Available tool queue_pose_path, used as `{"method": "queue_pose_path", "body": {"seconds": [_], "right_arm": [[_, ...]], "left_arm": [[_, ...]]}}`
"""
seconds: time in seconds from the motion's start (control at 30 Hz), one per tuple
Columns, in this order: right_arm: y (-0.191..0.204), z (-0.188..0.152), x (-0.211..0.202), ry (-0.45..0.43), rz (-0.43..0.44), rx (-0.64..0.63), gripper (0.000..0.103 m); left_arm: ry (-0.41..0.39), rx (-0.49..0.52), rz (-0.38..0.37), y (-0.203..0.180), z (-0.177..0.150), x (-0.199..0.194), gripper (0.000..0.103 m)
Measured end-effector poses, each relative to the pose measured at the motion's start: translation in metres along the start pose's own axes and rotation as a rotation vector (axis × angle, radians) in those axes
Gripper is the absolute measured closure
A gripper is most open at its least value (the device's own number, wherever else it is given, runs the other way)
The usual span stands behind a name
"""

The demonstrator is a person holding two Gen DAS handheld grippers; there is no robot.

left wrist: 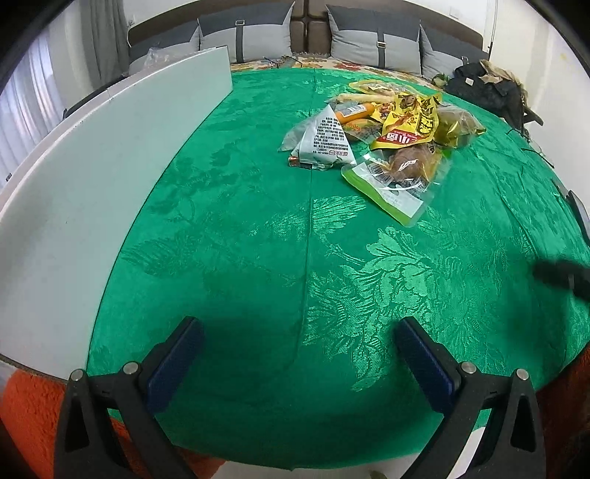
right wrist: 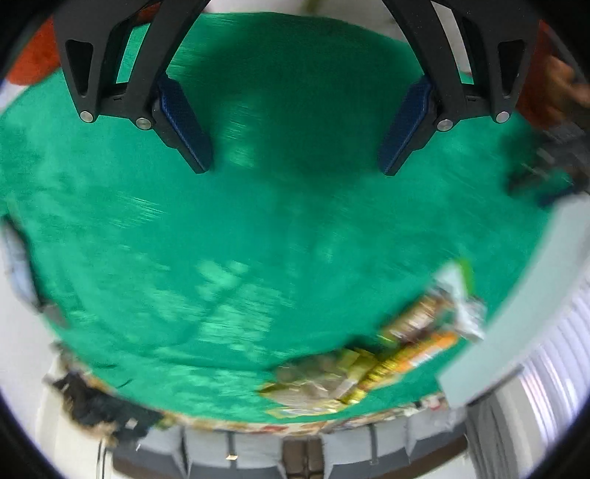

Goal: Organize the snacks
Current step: 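Grasp the green-labelled brown snack pack with the right gripper, then grasp the white triangular snack packet with the left gripper while the right holds its pack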

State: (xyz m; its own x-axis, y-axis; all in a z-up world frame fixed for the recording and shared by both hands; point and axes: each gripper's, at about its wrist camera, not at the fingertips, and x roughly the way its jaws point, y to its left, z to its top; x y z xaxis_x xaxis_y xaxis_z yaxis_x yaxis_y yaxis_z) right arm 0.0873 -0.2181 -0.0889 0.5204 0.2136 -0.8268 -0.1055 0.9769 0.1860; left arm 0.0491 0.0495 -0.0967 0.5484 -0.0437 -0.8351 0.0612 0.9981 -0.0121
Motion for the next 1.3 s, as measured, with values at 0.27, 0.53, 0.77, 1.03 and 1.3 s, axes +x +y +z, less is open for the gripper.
{"method": "queue_pose_path", "body": {"seconds": [0.27,0.53,0.77,1.03,1.3], "right_arm": [[0.069,0.095,0.069,0.116,0.125,0.090,0.012],[0.083,0.104,0.092,0.080,-0.034,0.054,0.041],[0.030,0.071,0.058,0.094,0.004,-0.045,0.054],[-0.006,0.037,0.037,-0.027,-0.056,-0.174,0.040],[-0.003,0.034,0.043,-0.096,-0.059,-0.211,0.022]], "left_arm": [[-0.013,0.014,-0.010,0.001,0.000,-0.001,0.000],[-0.007,0.012,-0.010,0.005,0.001,-0.001,0.000],[-0.016,0.003,-0.002,0.005,0.002,0.001,0.000],[-0.048,-0.006,0.008,0.003,0.002,0.003,0.000],[-0.069,-0.007,0.010,0.002,0.000,0.002,0.000]]}}
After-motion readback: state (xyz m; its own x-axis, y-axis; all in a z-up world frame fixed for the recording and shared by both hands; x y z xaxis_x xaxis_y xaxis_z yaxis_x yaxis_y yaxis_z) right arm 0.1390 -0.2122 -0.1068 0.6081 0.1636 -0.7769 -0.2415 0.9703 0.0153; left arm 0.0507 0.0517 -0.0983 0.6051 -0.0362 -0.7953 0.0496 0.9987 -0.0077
